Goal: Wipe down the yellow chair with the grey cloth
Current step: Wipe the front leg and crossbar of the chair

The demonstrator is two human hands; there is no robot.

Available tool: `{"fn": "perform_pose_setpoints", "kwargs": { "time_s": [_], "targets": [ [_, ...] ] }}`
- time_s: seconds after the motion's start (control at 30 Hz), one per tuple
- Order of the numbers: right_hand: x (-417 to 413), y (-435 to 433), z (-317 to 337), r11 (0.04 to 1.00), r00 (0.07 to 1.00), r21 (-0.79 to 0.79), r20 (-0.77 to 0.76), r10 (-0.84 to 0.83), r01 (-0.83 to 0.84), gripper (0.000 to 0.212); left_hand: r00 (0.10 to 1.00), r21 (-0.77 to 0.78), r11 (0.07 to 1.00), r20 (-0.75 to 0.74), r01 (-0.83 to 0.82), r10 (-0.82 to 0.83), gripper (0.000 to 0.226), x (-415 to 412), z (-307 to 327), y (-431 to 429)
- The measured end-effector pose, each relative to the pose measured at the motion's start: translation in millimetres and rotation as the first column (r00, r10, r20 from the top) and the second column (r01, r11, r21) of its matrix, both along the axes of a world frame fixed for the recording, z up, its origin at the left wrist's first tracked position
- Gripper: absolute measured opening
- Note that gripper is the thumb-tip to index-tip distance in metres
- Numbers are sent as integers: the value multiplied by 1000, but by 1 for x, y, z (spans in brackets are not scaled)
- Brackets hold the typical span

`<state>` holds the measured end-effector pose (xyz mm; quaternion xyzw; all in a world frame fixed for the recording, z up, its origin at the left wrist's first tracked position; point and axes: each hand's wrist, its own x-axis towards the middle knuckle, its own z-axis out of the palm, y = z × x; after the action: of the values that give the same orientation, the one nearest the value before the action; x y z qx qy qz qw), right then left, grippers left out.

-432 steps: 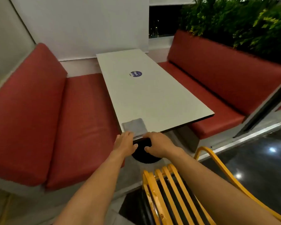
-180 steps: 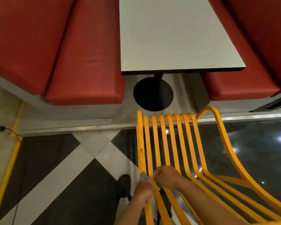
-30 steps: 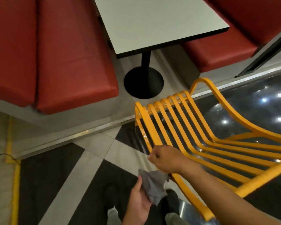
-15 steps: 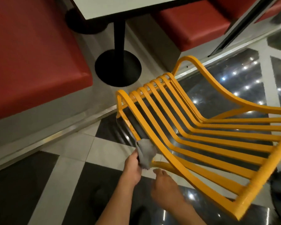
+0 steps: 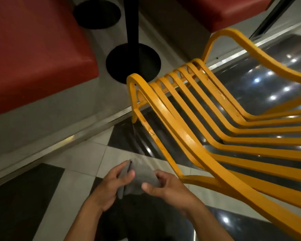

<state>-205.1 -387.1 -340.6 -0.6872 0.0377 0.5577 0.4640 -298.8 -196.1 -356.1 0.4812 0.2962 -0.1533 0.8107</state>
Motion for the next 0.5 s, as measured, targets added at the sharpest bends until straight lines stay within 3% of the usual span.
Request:
{"fn": "perform_pose_setpoints", "kwargs": {
  "time_s": [0.1, 0.17, 0.3, 0.4, 0.5],
  "targets": [
    [4, 7, -38, 997, 997, 46, -47, -56, 58, 40, 997, 206, 978, -74, 34, -19, 40, 11, -30, 7],
    [4, 10, -64, 994, 994, 29, 8, -110, 109, 34, 989, 302, 948, -139, 98, -58, 30, 16, -54, 8],
    [6, 14, -112, 992, 988, -96, 136, -72, 85, 33, 974, 333, 942, -223, 35, 43, 20, 20, -99, 2],
    [-1, 6, -147, 976, 983, -214, 183, -3, 43, 36, 932, 430, 903, -321, -15, 168, 30, 25, -135, -6],
    [-13, -21, -170, 927, 961, -333, 148, 232, -172, 55, 932, 657, 738, -345, 154, 112, 41, 24, -173, -13]
  ]
}}
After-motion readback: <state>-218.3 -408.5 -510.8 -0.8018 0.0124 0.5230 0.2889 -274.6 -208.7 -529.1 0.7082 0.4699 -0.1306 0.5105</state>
